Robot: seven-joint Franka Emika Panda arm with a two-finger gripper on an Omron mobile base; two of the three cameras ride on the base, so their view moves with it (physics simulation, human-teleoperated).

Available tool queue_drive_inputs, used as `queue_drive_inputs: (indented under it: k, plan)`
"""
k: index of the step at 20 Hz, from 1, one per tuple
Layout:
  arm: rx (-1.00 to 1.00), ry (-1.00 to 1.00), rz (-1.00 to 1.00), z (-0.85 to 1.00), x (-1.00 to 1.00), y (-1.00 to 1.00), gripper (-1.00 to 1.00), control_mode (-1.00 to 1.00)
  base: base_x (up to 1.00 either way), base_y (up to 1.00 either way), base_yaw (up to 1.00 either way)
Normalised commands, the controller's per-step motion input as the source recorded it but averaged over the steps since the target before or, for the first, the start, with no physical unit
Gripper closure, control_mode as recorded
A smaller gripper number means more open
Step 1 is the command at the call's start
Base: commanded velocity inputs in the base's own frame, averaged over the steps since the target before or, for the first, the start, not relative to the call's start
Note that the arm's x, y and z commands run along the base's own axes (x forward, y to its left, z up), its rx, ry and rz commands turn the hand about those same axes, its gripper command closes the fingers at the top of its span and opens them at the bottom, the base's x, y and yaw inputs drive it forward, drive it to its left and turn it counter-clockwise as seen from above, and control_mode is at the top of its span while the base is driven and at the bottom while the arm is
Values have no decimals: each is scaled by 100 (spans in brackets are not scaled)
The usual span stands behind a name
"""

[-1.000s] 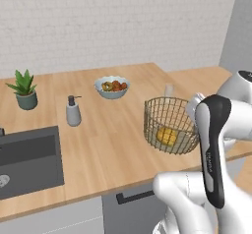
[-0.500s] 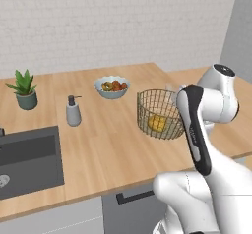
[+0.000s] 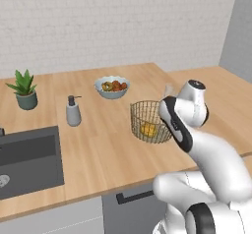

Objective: Open the cabinet, pick up the bread from the cabinet and place it in the basket. Then move the basket to the dining counter.

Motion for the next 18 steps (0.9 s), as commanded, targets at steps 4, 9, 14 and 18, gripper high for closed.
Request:
queue_drive_inputs:
  k: [4, 9, 14, 18]
  plan:
    - [-4, 9, 0, -91, 56, 0, 100, -100, 0, 0, 0]
    - [0, 6, 0, -60, 50, -8, 100, -100, 0, 0, 0]
    - [2, 5, 0, -36, 46, -13, 100, -100, 0, 0, 0]
    - [0, 6, 0, -12, 6, 7, 100, -100, 0, 0, 0]
